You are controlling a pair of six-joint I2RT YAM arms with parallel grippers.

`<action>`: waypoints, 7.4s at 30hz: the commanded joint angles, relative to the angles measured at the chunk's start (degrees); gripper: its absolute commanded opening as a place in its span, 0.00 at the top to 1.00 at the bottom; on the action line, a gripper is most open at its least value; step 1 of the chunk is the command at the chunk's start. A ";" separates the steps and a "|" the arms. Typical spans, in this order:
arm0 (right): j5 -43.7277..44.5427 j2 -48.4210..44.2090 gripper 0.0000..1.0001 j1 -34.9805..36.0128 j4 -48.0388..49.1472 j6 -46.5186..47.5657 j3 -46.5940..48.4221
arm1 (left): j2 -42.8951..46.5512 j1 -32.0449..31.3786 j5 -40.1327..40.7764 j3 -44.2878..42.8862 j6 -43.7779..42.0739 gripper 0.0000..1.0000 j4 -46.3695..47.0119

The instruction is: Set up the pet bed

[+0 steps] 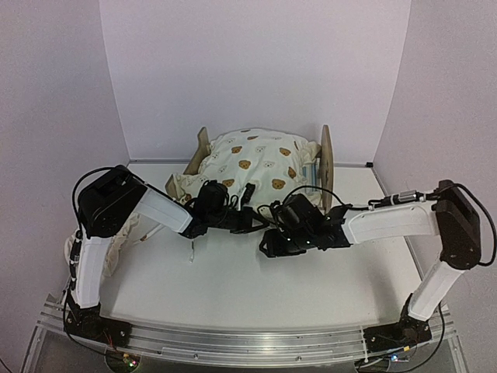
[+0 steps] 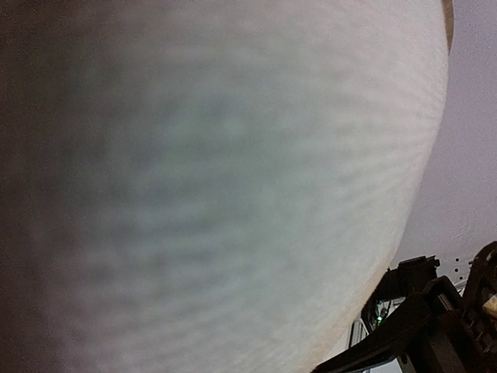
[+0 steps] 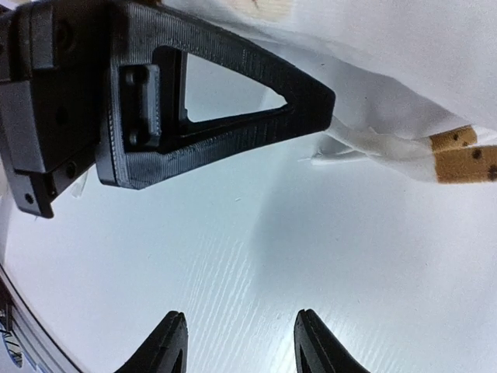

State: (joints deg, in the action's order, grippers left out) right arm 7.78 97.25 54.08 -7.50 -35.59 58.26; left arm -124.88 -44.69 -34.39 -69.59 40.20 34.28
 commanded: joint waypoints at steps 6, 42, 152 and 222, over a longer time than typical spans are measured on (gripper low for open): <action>7.57 7.64 0.58 0.74 -2.14 4.79 7.86 | -0.18 1.39 1.69 -2.10 -0.90 1.00 -9.79; 28.07 25.25 0.52 -0.13 0.37 1.61 17.91 | -5.10 3.44 -3.60 -9.28 -3.67 0.97 -19.17; -1.14 -34.04 1.00 -39.23 -15.86 6.73 -8.27 | 7.64 2.32 17.54 7.93 -0.70 0.95 -19.18; -20.70 -46.74 0.02 -39.23 -21.72 14.50 -12.75 | 27.98 36.69 65.90 4.31 -20.47 0.01 -88.86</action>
State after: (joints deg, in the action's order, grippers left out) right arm -13.27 51.66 15.07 -28.41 -22.59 45.99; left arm -93.31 -8.03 28.84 -63.42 19.42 -52.59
